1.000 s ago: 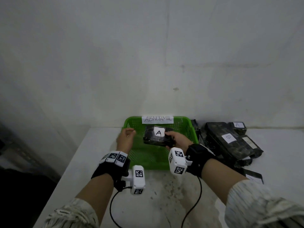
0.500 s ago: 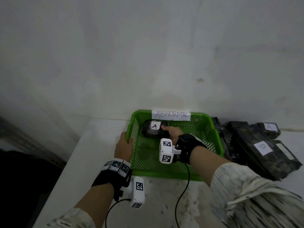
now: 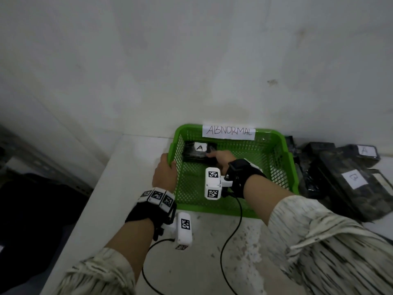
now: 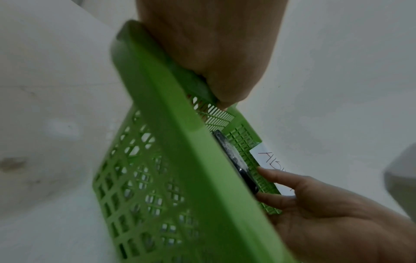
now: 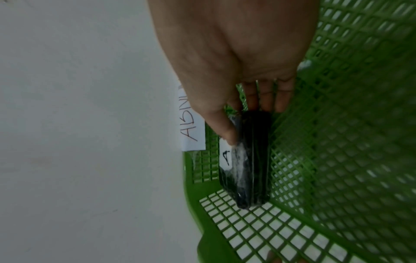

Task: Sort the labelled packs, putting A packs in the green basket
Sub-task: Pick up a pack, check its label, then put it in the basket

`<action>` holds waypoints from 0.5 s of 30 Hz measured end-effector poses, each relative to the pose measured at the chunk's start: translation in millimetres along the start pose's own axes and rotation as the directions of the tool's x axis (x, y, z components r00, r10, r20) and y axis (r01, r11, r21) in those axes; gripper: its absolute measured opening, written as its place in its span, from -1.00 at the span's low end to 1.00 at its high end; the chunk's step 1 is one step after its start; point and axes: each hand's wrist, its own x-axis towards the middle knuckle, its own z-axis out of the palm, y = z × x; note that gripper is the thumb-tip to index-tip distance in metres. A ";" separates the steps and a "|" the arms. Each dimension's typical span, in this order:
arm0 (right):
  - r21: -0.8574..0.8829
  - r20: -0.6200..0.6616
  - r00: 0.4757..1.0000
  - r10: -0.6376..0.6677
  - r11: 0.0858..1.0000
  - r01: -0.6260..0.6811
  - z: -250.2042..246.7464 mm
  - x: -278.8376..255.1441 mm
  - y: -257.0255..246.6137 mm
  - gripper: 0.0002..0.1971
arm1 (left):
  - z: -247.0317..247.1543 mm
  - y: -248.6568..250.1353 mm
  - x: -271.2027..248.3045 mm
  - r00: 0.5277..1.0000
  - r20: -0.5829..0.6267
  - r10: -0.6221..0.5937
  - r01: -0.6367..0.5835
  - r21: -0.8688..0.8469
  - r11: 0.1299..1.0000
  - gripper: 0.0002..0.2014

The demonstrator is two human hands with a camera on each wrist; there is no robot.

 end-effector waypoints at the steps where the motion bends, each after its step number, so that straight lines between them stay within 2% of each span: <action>1: 0.008 -0.001 1.000 -0.007 1.000 0.007 -3.6 -7.5 -2.2 -0.48 | -0.9 0.5 -0.1 1.000 0.009 -0.005 0.005 0.004 1.000 -0.71; 4: 0.002 -0.012 0.998 -0.058 0.998 0.058 -19.4 -25.9 -7.5 -0.53 | -1.7 4.1 0.6 0.999 0.003 -0.038 0.037 0.032 0.999 -0.63; 7: 0.003 -0.058 0.976 -0.209 0.978 0.210 -40.3 -43.4 -11.0 -0.54 | 2.8 16.2 -8.4 0.973 -0.208 -0.094 0.133 0.179 0.975 -0.43; 9: -0.022 -0.099 0.940 -0.325 0.945 0.325 -58.0 -51.9 -10.5 -0.53 | 6.6 29.9 -20.2 0.955 -0.293 -0.047 0.110 0.203 0.973 -0.37; 12: -0.107 -0.187 0.868 -0.460 0.888 0.448 -89.7 -68.7 -6.6 -0.57 | 19.7 53.0 -39.2 0.987 -0.149 0.061 -0.018 0.274 0.962 -0.40; 15: -0.184 -0.288 0.803 -0.521 0.853 0.488 -129.7 -74.6 3.8 -0.63 | 45.4 82.1 -62.3 0.991 -0.068 0.118 -0.096 0.263 0.960 -0.47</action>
